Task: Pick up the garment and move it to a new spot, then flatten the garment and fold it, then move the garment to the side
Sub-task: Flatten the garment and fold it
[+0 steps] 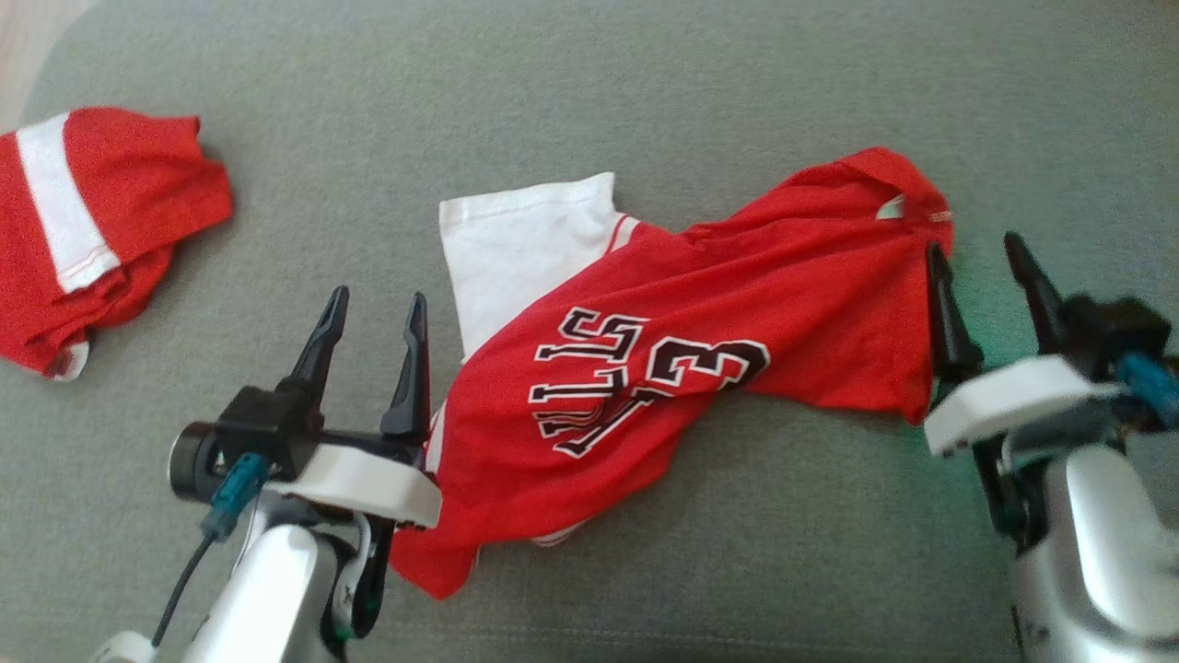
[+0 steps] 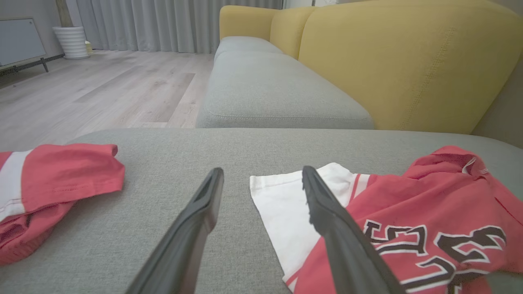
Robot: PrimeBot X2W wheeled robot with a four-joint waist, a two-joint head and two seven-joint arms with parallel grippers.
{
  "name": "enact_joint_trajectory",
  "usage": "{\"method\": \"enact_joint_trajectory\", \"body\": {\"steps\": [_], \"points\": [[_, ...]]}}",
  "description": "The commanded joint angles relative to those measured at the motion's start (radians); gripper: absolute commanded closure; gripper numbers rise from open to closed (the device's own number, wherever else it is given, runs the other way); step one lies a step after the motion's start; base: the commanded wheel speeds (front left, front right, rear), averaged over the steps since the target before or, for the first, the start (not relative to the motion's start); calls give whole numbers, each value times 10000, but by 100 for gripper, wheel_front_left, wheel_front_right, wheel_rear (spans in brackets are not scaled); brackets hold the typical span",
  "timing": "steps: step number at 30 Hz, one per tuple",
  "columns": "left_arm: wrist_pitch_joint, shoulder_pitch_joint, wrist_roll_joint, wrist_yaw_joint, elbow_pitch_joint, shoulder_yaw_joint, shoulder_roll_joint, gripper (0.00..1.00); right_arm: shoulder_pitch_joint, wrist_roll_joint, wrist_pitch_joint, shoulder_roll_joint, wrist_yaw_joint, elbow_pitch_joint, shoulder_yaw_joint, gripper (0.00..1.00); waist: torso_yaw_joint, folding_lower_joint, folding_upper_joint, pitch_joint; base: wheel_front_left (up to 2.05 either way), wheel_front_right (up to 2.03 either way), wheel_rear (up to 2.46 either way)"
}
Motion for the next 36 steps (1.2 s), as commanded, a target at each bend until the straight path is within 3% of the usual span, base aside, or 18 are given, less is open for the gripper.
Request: {"method": "enact_joint_trajectory", "body": {"steps": [1, 13, 14, 16, 17, 27, 33, 34, 35, 36], "points": [[-84, -498, 8, -55, -197, 293, 52, 0, -573, -88, -79, -187, 73, 117, 296, 0, 232, 0, 0, 193, 0, 0, 0], [-167, -1009, 84, -335, 152, 145, -282, 0, -3050, -768, -659, -653, 73, 3500, 269, 2, 633, 0, 0, 651, 0, 0, 0], [-169, -1018, 88, -343, 161, 158, -306, 0, -3200, -821, -669, -672, 73, 3705, 245, 33, 632, 0, 0, 686, 0, 0, 0], [-173, -1035, 97, -374, 184, 166, -365, 0, -3440, -921, -661, -716, 73, 4103, 114, 71, 664, 0, 0, 730, 0, 0, 0], [-174, -1039, 111, -386, 176, 178, -391, 0, -3545, -900, -696, -712, 73, 4252, 71, 100, 676, 0, 0, 747, 0, 0, 0], [-178, -1014, 317, -528, -16, 396, -559, 0, -4180, -175, -895, -1091, 73, 4807, -655, 100, 760, 0, 0, 1022, 0, 0, 0], [-178, -1076, 432, -631, -39, 497, -684, 0, -4430, 970, -628, -1310, 73, 5281, -1005, 100, 866, 0, 0, 1234, 0, 0, 0], [-179, -1076, 447, -648, -32, 518, -703, 0, -4433, 1248, -516, -1321, 73, 5381, -988, 92, 876, 0, 0, 1254, 0, 0, 0], [-179, -1076, 447, -648, -32, 518, -703, 0, -4433, 1248, -516, -1321, 73, 5381, -988, 92, 876, 0, 0, 1254, 0, 0, 0], [-179, -1070, 462, -662, -28, 542, -720, 0, -4411, 1384, -456, -1428, 73, 5464, -964, 64, 881, 0, 0, 1272, 0, 0, 0]]}}
